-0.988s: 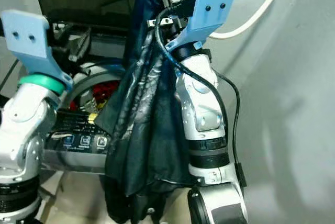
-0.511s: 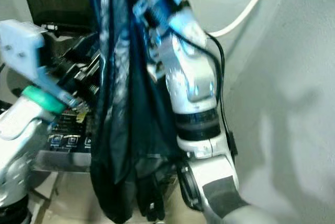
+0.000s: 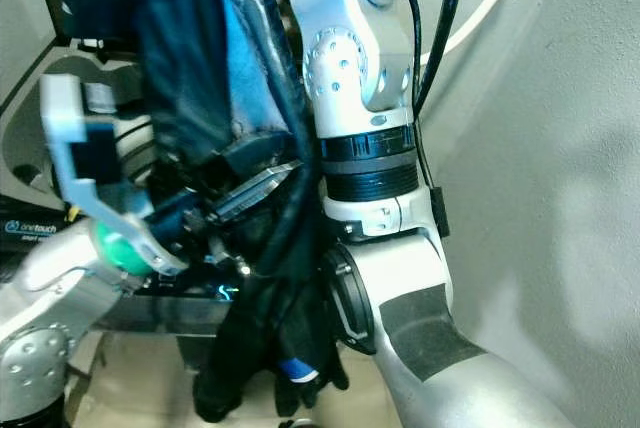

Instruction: Clothes washing

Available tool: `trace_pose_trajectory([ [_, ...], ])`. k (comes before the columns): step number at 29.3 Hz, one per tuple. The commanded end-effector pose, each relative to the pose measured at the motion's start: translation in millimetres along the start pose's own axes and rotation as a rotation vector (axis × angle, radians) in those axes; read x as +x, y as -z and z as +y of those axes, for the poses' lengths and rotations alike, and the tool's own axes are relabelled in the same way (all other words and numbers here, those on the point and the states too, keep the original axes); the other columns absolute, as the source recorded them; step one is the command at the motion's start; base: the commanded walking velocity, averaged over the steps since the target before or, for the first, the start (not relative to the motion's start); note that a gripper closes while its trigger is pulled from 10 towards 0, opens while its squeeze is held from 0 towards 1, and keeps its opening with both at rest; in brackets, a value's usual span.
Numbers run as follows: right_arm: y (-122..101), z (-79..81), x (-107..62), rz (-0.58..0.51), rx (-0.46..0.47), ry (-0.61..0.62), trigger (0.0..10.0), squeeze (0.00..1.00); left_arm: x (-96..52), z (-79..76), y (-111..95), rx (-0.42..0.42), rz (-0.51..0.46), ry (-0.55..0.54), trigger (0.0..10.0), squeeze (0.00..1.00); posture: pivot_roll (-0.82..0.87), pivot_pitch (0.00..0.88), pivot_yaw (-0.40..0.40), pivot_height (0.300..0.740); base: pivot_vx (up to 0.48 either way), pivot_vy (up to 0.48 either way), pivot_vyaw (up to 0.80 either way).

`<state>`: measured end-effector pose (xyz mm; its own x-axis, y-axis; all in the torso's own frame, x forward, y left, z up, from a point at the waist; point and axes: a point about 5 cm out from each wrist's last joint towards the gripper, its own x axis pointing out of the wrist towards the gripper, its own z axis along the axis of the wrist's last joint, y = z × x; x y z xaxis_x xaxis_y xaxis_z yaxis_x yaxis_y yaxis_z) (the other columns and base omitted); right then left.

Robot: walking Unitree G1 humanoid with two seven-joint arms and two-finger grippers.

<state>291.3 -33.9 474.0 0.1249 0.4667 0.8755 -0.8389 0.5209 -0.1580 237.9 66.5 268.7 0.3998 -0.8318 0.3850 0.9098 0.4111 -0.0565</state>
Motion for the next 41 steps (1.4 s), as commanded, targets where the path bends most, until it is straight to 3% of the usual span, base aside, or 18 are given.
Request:
trace_pose_trajectory([
  [1,-17,3.8,6.1,-0.065,0.004,-0.028,10.0,0.00,2.1,3.5,9,-0.024,0.047,-0.020,10.0,0.00,0.05,0.036,-0.021,0.740,0.000,0.000,0.00],
  [4,-51,-0.1,1.3,-0.156,0.084,-0.062,10.0,0.00,9.3,81.4,24,0.003,0.166,-0.549,10.0,0.00,0.04,0.034,-0.011,0.740,0.000,0.000,0.00],
  [6,-58,-1.1,-1.0,-0.173,0.094,-0.073,10.0,0.00,6.5,98.6,20,0.027,0.169,-0.666,10.0,0.00,0.03,0.034,-0.011,0.740,0.000,0.000,0.00],
  [9,-64,-3.6,-4.6,-0.187,0.093,-0.074,10.0,0.00,0.9,112.6,9,0.055,0.141,-0.744,10.0,0.00,0.04,0.033,-0.006,0.740,0.000,0.000,0.00],
  [14,-74,-27.7,-25.5,-0.176,0.023,0.017,10.0,0.00,-28.7,147.7,-59,0.402,0.019,-0.954,10.0,0.00,0.04,0.031,-0.001,0.740,0.000,0.000,0.00],
  [18,-71,-35.0,-32.3,-0.149,0.001,0.057,10.0,0.00,-37.0,152.1,-75,0.502,0.010,-0.986,10.0,0.00,0.04,0.031,0.000,0.740,0.000,0.000,0.00],
  [19,-58,-41.5,-43.2,-0.071,-0.052,0.094,10.0,0.00,-56.4,161.0,-97,0.638,0.016,-1.082,10.0,0.00,0.05,0.032,0.001,0.740,0.000,0.000,0.00],
  [23,-5,-41.1,-72.8,0.199,-0.176,0.097,10.0,0.00,-97.5,175.7,-122,0.766,0.043,-1.287,10.0,0.00,0.07,0.034,0.002,0.740,0.000,0.000,0.00],
  [24,-5,-41.1,-72.8,0.199,-0.176,0.097,10.0,0.00,-97.5,175.7,-122,0.766,0.043,-1.287,10.0,0.00,0.07,0.034,0.002,0.740,0.000,0.000,0.00],
  [26,62,-14.6,-100.4,0.449,-0.189,0.001,10.0,0.00,-99.9,172.3,-79,0.625,0.223,-1.179,10.0,0.00,0.07,0.038,0.000,0.740,0.000,0.000,0.00],
  [28,62,-14.6,-100.4,0.449,-0.189,0.001,10.0,0.00,-99.9,172.3,-79,0.625,0.223,-1.179,10.0,0.00,0.07,0.038,0.000,0.740,0.000,0.000,0.00],
  [30,87,1.4,-109.0,0.523,-0.158,-0.046,10.0,0.00,-92.5,163.2,-52,0.504,0.286,-1.086,10.0,0.00,0.07,0.039,-0.004,0.740,0.000,0.000,0.00],
  [31,113,18.6,-116.0,0.589,-0.122,-0.082,10.0,0.00,-73.8,139.1,-25,0.374,0.319,-0.897,10.0,0.00,0.07,0.044,-0.010,0.740,0.000,0.000,0.00],
  [33,113,18.6,-116.0,0.589,-0.122,-0.082,10.0,0.00,-73.8,139.1,-25,0.374,0.319,-0.897,10.0,0.00,0.07,0.044,-0.010,0.740,0.000,0.000,0.00],
  [36,140,39.7,-121.1,0.648,-0.081,-0.116,10.0,0.00,-45.2,83.6,-2,0.246,0.309,-0.517,10.0,0.00,0.09,0.054,-0.020,0.740,0.000,0.000,0.00],
  [37,140,39.7,-121.1,0.648,-0.081,-0.116,10.0,0.00,-45.2,83.6,-2,0.246,0.309,-0.517,10.0,0.00,0.09,0.054,-0.020,0.740,0.000,0.000,0.00],
  [39,148,46.5,-116.3,0.646,-0.037,-0.117,10.0,0.00,-42.3,33.8,11,0.191,0.336,-0.202,10.0,0.00,0.09,0.065,-0.025,0.740,0.000,0.000,0.00],
  [41,149,47.6,-114.6,0.642,-0.025,-0.117,10.0,0.00,-44.5,22.2,15,0.171,0.350,-0.132,10.0,0.00,0.09,0.065,-0.025,0.740,0.000,0.000,0.00],
])
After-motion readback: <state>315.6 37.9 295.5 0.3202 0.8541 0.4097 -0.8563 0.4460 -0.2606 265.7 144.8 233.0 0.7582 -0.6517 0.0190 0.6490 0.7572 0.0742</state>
